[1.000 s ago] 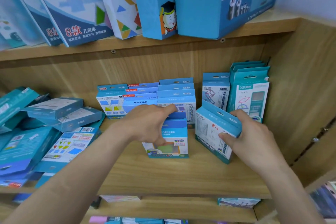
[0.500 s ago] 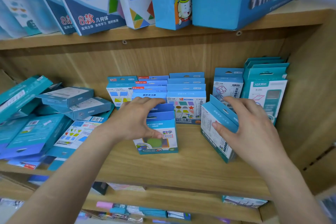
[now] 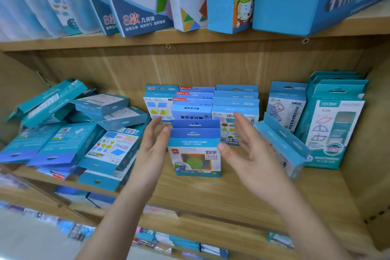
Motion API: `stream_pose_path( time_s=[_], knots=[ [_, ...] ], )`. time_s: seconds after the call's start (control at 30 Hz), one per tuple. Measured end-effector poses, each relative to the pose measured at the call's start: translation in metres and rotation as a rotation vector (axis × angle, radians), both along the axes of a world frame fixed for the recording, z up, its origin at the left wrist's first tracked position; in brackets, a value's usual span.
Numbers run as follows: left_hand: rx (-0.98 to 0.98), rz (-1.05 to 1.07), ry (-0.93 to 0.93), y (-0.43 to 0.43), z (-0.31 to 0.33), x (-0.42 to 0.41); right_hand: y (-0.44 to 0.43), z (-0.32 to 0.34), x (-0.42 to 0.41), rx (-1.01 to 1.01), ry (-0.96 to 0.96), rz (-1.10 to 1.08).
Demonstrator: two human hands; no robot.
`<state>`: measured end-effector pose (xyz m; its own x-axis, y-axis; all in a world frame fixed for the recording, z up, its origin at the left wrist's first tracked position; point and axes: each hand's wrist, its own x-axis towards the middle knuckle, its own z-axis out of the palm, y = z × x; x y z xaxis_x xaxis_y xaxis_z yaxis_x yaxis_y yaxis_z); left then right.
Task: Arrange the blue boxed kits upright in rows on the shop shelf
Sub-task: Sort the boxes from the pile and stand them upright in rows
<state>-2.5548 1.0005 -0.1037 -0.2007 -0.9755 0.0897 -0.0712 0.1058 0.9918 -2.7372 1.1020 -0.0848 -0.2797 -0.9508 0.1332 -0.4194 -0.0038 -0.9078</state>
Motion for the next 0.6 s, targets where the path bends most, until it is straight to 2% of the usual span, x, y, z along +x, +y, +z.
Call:
stream_pose_path(
  time_s=[0.17, 0.6],
  knots=[
    [0.113, -0.044, 0.001, 0.018, -0.013, -0.003, -0.025, -0.017, 0.018, 0.081, -0.245, 0.140],
    [0.136, -0.094, -0.123, 0.011, 0.003, 0.014, -0.034, -0.021, 0.047, 0.109, -0.104, 0.019]
  ],
)
